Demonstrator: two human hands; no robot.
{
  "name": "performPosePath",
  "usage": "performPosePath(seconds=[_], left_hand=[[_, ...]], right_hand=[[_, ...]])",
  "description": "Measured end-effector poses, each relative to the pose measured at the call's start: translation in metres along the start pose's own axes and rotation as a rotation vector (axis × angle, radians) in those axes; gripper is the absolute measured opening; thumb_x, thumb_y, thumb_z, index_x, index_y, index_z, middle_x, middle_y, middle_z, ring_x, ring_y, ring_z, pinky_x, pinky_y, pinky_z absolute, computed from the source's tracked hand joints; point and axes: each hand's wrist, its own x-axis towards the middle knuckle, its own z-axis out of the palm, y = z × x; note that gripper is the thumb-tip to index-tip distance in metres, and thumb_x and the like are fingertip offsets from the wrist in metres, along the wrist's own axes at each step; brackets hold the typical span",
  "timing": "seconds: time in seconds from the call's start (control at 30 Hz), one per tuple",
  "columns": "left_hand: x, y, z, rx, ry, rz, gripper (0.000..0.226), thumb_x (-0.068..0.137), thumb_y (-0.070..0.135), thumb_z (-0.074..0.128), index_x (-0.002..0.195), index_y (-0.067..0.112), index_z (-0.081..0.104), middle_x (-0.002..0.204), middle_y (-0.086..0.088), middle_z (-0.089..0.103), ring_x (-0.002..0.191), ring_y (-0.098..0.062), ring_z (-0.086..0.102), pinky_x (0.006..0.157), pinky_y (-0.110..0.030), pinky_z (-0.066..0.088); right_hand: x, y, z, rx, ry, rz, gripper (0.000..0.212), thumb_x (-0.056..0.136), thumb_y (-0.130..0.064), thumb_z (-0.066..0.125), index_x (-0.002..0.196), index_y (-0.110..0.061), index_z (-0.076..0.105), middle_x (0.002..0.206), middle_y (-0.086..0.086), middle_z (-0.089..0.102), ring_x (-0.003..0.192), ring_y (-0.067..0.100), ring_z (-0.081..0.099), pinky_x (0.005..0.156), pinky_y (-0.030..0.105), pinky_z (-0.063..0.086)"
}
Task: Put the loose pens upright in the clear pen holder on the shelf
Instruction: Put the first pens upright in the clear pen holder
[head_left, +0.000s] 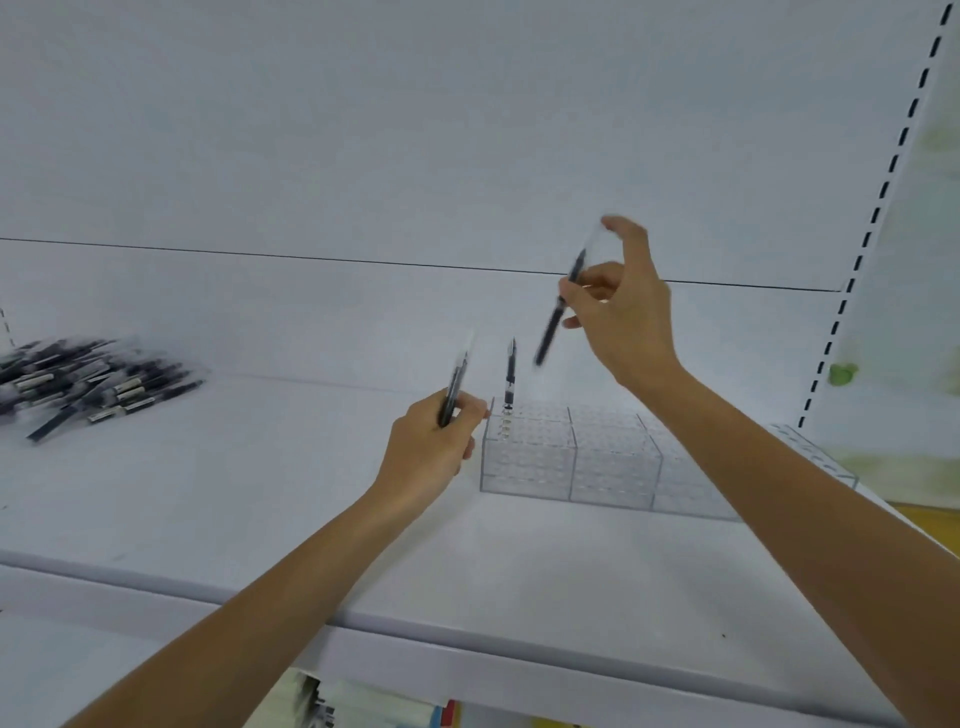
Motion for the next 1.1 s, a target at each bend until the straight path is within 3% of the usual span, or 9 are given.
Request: performPosePath(seconds=[0.1,0.2,0.33,0.47,0.67,0.9,0.97,1.03,1.1], left_hand=[[-0.001,-0.002,-0.009,0.044,0.029,-0.045,0.027,0.090,0.034,0.050,0.080,0.012,0.061,0.052,0.005,0.048,0.037,-0.004,0.040,0.048,-0.019,0.033],[-0.001,0.000,-0.012,-0.006,0.033,-0.100,0.032,0.093,0.029,0.037,0.072,0.011,0.051,0.050,0.001,0.043,0.041,-0.011,0.034,0.047,-0.021,0.029],[-0.004,-0.005,-0.009,-0.007,0.055,-0.136,0.024,0.089,0.013,0.036,0.066,0.011,0.043,0.051,-0.001,0.042,0.044,-0.013,0.032,0.044,-0.020,0.027],[-0.007,-0.012,-0.006,-0.003,0.060,-0.091,0.025,0.089,0.010,0.041,0.064,0.011,0.045,0.051,0.000,0.043,0.047,-0.013,0.035,0.048,-0.021,0.029],[-0.006,-0.017,-0.004,0.036,0.039,-0.053,0.022,0.090,0.014,0.045,0.070,0.010,0.052,0.049,0.000,0.046,0.037,-0.006,0.037,0.045,-0.016,0.031],[-0.005,-0.019,-0.001,0.096,0.027,0.001,0.019,0.091,0.016,0.047,0.081,0.002,0.054,0.049,0.001,0.047,0.036,-0.003,0.038,0.043,-0.011,0.031],[-0.006,-0.018,-0.001,0.117,0.025,0.030,0.020,0.092,0.017,0.047,0.078,0.004,0.052,0.050,0.003,0.049,0.037,-0.003,0.040,0.044,-0.011,0.032],[-0.006,-0.015,-0.003,0.129,0.029,0.058,0.022,0.093,0.018,0.048,0.073,0.010,0.049,0.052,0.004,0.051,0.039,-0.004,0.041,0.043,-0.011,0.032],[-0.006,-0.009,-0.003,0.127,0.045,0.084,0.023,0.093,0.019,0.048,0.071,0.013,0.046,0.055,0.003,0.055,0.042,-0.008,0.045,0.041,-0.011,0.032]], right_hand=[[0.006,0.010,-0.008,-0.273,-0.037,-0.108,0.054,0.086,-0.004,0.062,0.132,-0.023,0.040,0.082,-0.002,0.061,0.067,0.013,0.063,0.074,0.030,0.057],[0.003,0.019,-0.003,-0.254,-0.062,-0.092,0.049,0.086,-0.003,0.063,0.128,-0.018,0.043,0.082,0.000,0.061,0.067,0.012,0.061,0.078,0.036,0.057],[0.003,0.031,0.006,-0.218,-0.072,-0.098,0.062,0.086,-0.002,0.061,0.136,-0.028,0.037,0.078,-0.001,0.058,0.074,0.018,0.063,0.078,0.036,0.057],[0.002,0.041,0.012,-0.231,-0.099,-0.106,0.057,0.085,-0.001,0.060,0.134,-0.023,0.040,0.077,-0.002,0.056,0.076,0.020,0.063,0.080,0.042,0.056],[0.001,0.045,0.015,-0.214,-0.125,-0.094,0.056,0.085,0.000,0.061,0.133,-0.019,0.039,0.075,-0.005,0.053,0.073,0.014,0.061,0.080,0.036,0.056],[-0.019,0.057,0.022,-0.384,-0.419,-0.025,0.058,0.086,-0.004,0.062,0.133,-0.023,0.034,0.086,0.012,0.063,0.077,0.025,0.063,0.078,0.035,0.055],[-0.019,0.059,0.022,-0.408,-0.371,-0.045,0.059,0.087,-0.009,0.061,0.137,-0.025,0.033,0.100,0.011,0.060,0.088,0.021,0.059,0.085,0.037,0.052],[-0.019,0.058,0.021,-0.488,-0.250,-0.144,0.060,0.089,-0.014,0.060,0.141,-0.025,0.033,0.116,0.009,0.052,0.104,0.018,0.050,0.087,0.031,0.044],[-0.023,0.048,0.020,-0.455,-0.148,-0.224,0.050,0.091,-0.018,0.058,0.137,-0.020,0.040,0.118,0.004,0.052,0.104,0.014,0.048,0.084,0.029,0.042]])
